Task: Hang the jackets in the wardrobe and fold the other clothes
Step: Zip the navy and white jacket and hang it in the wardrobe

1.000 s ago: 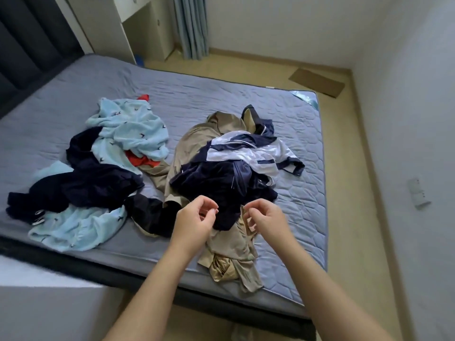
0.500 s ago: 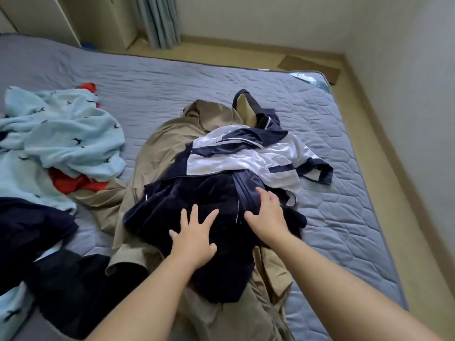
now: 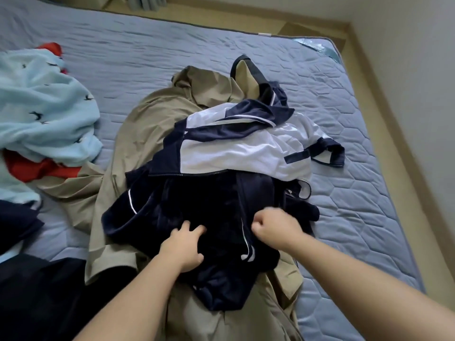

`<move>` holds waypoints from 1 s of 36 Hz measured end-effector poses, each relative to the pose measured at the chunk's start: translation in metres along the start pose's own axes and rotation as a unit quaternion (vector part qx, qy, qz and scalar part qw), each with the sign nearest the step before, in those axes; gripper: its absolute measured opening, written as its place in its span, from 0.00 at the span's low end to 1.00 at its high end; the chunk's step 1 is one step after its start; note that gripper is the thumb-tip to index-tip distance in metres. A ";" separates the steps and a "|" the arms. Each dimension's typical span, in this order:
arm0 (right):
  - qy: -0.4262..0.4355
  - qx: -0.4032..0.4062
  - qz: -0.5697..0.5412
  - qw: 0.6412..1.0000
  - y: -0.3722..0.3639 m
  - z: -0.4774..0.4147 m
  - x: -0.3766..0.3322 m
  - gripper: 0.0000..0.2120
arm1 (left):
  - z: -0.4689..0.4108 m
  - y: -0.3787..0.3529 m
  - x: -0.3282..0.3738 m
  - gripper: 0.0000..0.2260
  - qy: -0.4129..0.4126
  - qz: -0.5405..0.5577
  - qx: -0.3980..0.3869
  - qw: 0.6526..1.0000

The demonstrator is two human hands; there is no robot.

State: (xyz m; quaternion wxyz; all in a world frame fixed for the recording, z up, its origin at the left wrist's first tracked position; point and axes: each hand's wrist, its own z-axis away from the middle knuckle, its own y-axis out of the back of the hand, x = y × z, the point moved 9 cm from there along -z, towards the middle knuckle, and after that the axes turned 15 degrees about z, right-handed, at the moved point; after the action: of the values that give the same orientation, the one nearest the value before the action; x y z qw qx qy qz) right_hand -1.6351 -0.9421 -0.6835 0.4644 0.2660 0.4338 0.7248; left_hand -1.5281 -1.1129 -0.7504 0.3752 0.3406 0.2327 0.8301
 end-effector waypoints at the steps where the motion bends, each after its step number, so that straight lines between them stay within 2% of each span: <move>1: -0.011 0.087 0.015 0.996 0.024 -0.006 0.001 0.06 | -0.001 -0.001 0.000 0.29 -0.003 -0.006 0.001 1.000; 3: -0.030 0.236 0.009 0.971 0.069 -0.015 -0.001 0.06 | -0.002 -0.004 -0.002 0.29 -0.007 -0.012 0.001 1.000; 4: -0.030 0.261 0.013 0.965 0.082 -0.023 -0.005 0.13 | -0.003 -0.005 -0.002 0.29 -0.009 -0.014 0.002 1.000; 6: -0.008 0.208 0.055 0.976 0.088 -0.048 -0.016 0.29 | -0.005 -0.007 -0.004 0.29 -0.009 -0.015 0.006 1.000; 7: 0.004 0.166 0.069 0.984 0.084 -0.060 -0.022 0.33 | -0.006 -0.008 -0.005 0.29 -0.009 -0.015 0.008 1.000; 8: 0.014 0.127 0.068 0.990 0.079 -0.068 -0.028 0.33 | -0.007 -0.009 -0.005 0.30 -0.009 -0.014 0.009 1.000; 9: 0.019 0.100 0.060 0.993 0.073 -0.073 -0.031 0.28 | -0.008 -0.011 -0.006 0.30 -0.008 -0.013 0.009 1.000; 11: 0.009 0.101 0.091 0.991 0.065 -0.074 -0.033 0.12 | -0.009 -0.014 -0.007 0.30 -0.007 -0.010 0.009 1.000; 12: 0.003 0.112 0.122 0.986 0.062 -0.072 -0.033 0.09 | -0.009 -0.016 -0.008 0.30 -0.006 -0.009 0.010 1.000; 15: 0.003 0.092 0.124 0.988 0.047 -0.063 -0.029 0.07 | -0.008 -0.020 -0.011 0.30 -0.003 -0.002 0.013 1.000; 19: 0.016 0.023 0.100 0.995 0.020 -0.040 -0.017 0.08 | 0.005 -0.025 -0.014 0.31 0.012 0.019 0.001 1.000; 23: 0.029 -0.063 0.047 0.996 -0.005 0.007 -0.006 0.09 | 0.035 -0.032 -0.012 0.31 0.026 0.005 -0.015 1.000; 26: 0.030 -0.083 0.047 0.995 -0.002 0.049 0.004 0.08 | 0.064 -0.024 0.004 0.30 0.037 0.000 -0.017 0.999; 30: 0.061 -0.116 -0.028 0.991 0.026 0.098 0.006 0.14 | 0.106 0.016 0.051 0.26 -0.008 0.030 0.035 0.999; 33: 0.100 -0.135 -0.083 0.982 0.074 0.135 0.000 0.17 | 0.141 0.063 0.091 0.33 -0.056 0.073 0.097 0.991; 36: 0.140 -0.102 -0.085 0.981 0.143 0.171 -0.005 0.14 | 0.179 0.102 0.141 0.39 -0.136 0.080 0.090 0.983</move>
State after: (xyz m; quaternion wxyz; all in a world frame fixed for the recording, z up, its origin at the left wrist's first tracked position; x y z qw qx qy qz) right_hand -1.5615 -0.9095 -0.4759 0.4832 0.0753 0.4398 0.7533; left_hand -1.5115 -1.0416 -0.5125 0.3036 0.4999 0.2253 0.7792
